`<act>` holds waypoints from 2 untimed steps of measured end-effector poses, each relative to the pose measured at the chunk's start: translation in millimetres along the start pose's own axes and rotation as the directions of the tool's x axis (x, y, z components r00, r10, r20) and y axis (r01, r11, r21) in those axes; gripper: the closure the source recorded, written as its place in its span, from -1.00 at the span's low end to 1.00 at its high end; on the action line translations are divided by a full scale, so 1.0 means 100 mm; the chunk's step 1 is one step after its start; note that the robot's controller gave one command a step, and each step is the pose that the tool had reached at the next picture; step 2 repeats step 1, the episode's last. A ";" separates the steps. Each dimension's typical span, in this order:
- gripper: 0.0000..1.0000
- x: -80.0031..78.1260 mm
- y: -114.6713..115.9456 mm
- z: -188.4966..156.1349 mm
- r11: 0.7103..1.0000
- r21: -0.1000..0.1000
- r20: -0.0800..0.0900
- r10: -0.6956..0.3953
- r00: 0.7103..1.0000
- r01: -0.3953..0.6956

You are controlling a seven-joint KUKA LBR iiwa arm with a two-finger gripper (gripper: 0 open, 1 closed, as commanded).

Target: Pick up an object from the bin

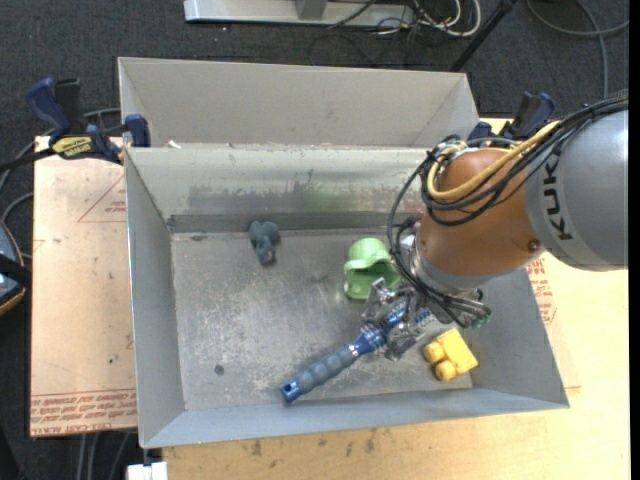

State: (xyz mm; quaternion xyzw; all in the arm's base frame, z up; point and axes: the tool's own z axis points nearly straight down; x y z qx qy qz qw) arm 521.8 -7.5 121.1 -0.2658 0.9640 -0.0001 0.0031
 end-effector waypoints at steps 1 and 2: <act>1.00 -0.02 0.00 -0.65 1.000 0.002 0.002 0.002 1.000 -0.002; 1.00 -0.02 0.00 -0.65 1.000 0.002 0.002 0.002 1.000 -0.002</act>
Offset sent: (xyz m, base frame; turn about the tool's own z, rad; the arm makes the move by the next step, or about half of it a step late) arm 0.0001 0.0001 0.0616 0.0000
